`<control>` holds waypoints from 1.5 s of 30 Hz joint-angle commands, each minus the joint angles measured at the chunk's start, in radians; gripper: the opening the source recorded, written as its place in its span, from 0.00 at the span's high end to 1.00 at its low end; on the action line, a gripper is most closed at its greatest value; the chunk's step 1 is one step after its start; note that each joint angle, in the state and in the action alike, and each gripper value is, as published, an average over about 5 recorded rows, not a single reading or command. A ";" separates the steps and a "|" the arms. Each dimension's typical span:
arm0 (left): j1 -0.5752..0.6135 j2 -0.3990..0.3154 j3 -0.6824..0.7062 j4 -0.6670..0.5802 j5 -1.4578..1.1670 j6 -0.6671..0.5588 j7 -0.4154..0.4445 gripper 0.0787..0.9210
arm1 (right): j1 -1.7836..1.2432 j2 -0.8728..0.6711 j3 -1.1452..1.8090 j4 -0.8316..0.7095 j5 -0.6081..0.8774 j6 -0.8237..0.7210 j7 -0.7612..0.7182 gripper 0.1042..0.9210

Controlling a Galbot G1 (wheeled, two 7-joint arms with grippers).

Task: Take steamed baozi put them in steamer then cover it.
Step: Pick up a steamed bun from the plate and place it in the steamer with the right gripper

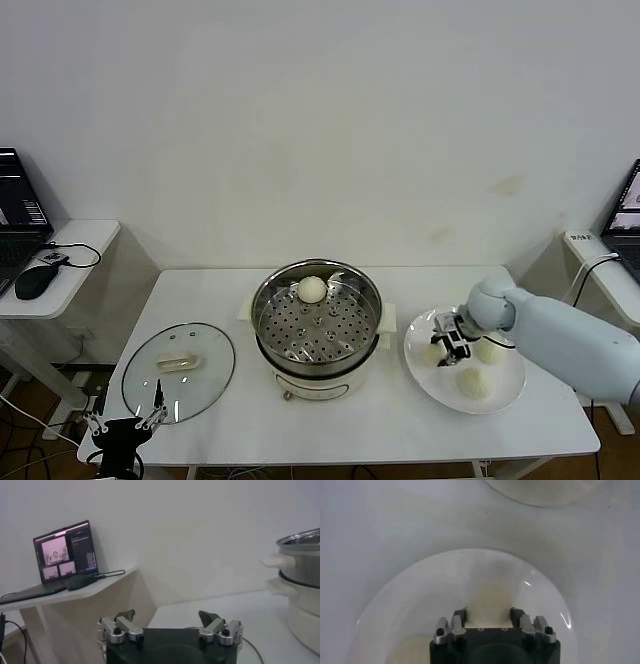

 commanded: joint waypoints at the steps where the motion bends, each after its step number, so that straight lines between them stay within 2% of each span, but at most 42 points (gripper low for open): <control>1: -0.001 0.003 0.001 -0.003 0.000 0.001 0.001 0.12 | 0.199 -0.085 -0.054 0.095 0.111 -0.009 -0.023 0.51; 9: -0.003 0.013 0.012 -0.015 0.000 0.001 0.002 0.12 | 0.541 -0.094 -0.235 0.221 0.302 -0.055 -0.019 0.50; 17: -0.008 0.024 0.014 -0.022 -0.004 0.002 0.002 0.12 | 0.744 0.122 -0.374 0.230 0.495 -0.110 0.024 0.45; 22: -0.014 0.025 0.012 -0.022 -0.006 0.002 0.002 0.12 | 0.694 0.282 -0.373 0.179 0.597 -0.171 0.078 0.44; 31: -0.027 0.026 0.003 -0.018 -0.016 0.009 0.005 0.12 | 0.530 0.535 -0.341 0.004 0.646 -0.243 0.153 0.44; 37: -0.032 0.019 -0.003 -0.017 -0.017 0.009 0.005 0.12 | 0.441 0.628 -0.346 -0.081 0.650 -0.297 0.205 0.44; 45: -0.038 0.012 -0.002 -0.011 -0.016 0.006 0.004 0.12 | 0.418 0.678 -0.356 -0.106 0.652 -0.345 0.230 0.44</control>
